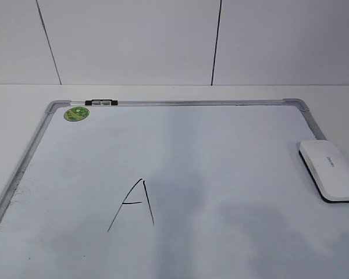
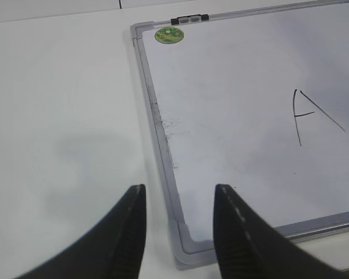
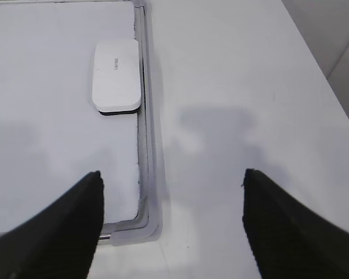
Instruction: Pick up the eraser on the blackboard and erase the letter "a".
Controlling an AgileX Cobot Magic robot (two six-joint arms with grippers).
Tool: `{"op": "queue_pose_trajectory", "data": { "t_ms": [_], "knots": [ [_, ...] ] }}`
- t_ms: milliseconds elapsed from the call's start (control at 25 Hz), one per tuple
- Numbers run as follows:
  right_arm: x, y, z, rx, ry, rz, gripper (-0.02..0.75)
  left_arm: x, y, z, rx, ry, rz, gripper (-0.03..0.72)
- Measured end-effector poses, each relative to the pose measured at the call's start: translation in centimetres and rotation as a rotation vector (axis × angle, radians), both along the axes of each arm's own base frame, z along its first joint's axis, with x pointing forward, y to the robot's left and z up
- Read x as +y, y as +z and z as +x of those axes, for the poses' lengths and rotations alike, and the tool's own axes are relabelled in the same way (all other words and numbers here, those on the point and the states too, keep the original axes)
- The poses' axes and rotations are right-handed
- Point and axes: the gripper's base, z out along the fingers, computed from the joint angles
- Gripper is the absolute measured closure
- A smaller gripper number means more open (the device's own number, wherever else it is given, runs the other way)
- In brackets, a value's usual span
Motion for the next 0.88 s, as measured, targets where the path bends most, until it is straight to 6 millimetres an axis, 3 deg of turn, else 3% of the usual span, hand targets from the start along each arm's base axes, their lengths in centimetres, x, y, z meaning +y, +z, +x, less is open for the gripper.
{"op": "queue_pose_trajectory", "data": {
  "t_ms": [880],
  "knots": [
    [0.0,0.0,0.0,0.0,0.0,0.0,0.146,0.0,0.0,0.0,0.0,0.0,0.0,0.421]
  ]
}}
